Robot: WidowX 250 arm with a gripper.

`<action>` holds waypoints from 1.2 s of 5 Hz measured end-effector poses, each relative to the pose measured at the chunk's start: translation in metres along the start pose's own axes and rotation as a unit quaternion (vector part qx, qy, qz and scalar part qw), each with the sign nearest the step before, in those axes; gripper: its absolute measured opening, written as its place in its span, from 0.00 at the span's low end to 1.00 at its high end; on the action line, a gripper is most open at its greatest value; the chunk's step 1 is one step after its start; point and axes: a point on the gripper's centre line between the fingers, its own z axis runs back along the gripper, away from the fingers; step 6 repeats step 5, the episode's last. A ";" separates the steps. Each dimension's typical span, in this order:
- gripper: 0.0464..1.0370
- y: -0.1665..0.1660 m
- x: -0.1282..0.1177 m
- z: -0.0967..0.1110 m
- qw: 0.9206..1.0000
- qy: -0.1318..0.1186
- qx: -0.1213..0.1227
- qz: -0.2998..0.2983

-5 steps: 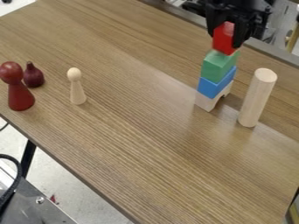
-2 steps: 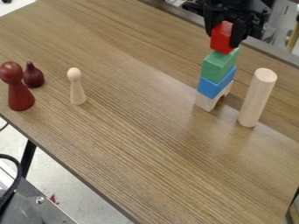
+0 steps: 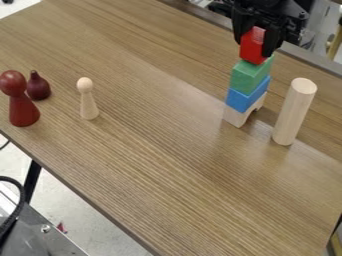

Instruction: Put the red block on top of the tower

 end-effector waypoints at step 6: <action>0.96 -0.007 0.003 0.021 1.000 -0.030 -0.001 -0.001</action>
